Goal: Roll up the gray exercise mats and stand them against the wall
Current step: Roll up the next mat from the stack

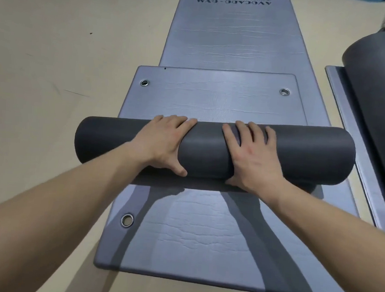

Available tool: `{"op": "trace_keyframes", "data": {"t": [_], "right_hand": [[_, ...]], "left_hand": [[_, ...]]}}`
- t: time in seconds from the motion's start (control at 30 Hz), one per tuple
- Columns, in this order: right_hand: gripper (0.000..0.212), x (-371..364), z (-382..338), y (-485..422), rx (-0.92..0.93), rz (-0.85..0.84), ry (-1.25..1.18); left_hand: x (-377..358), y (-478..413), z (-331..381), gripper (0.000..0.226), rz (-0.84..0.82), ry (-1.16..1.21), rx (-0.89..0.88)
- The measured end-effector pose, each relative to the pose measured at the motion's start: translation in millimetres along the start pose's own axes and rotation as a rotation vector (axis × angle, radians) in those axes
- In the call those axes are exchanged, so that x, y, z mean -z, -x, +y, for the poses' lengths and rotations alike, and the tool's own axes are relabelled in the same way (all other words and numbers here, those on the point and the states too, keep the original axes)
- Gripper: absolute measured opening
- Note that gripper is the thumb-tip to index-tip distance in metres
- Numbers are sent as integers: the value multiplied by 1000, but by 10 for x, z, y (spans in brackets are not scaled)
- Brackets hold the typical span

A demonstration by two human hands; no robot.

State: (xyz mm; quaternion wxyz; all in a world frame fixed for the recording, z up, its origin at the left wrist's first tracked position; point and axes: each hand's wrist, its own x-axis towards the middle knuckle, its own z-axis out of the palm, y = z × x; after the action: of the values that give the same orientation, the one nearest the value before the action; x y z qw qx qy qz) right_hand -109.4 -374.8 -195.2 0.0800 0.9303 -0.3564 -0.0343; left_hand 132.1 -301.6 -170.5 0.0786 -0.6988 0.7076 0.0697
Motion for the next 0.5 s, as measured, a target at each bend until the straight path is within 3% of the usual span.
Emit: {"op": "trace_keyframes", "data": {"t": [0.1, 0.2, 0.4, 0.5], "right_hand": [[138, 107, 150, -239, 61, -54, 15], [131, 326, 283, -535, 109, -180, 9], [123, 601, 241, -432, 83, -467, -213], [132, 470, 142, 45, 13, -362, -253]], "left_hand": [[-260, 177, 116, 140, 115, -179, 103], [-247, 113, 105, 142, 137, -194, 143], [74, 151, 73, 120, -58, -132, 26], [158, 193, 60, 122, -210, -66, -25]]}}
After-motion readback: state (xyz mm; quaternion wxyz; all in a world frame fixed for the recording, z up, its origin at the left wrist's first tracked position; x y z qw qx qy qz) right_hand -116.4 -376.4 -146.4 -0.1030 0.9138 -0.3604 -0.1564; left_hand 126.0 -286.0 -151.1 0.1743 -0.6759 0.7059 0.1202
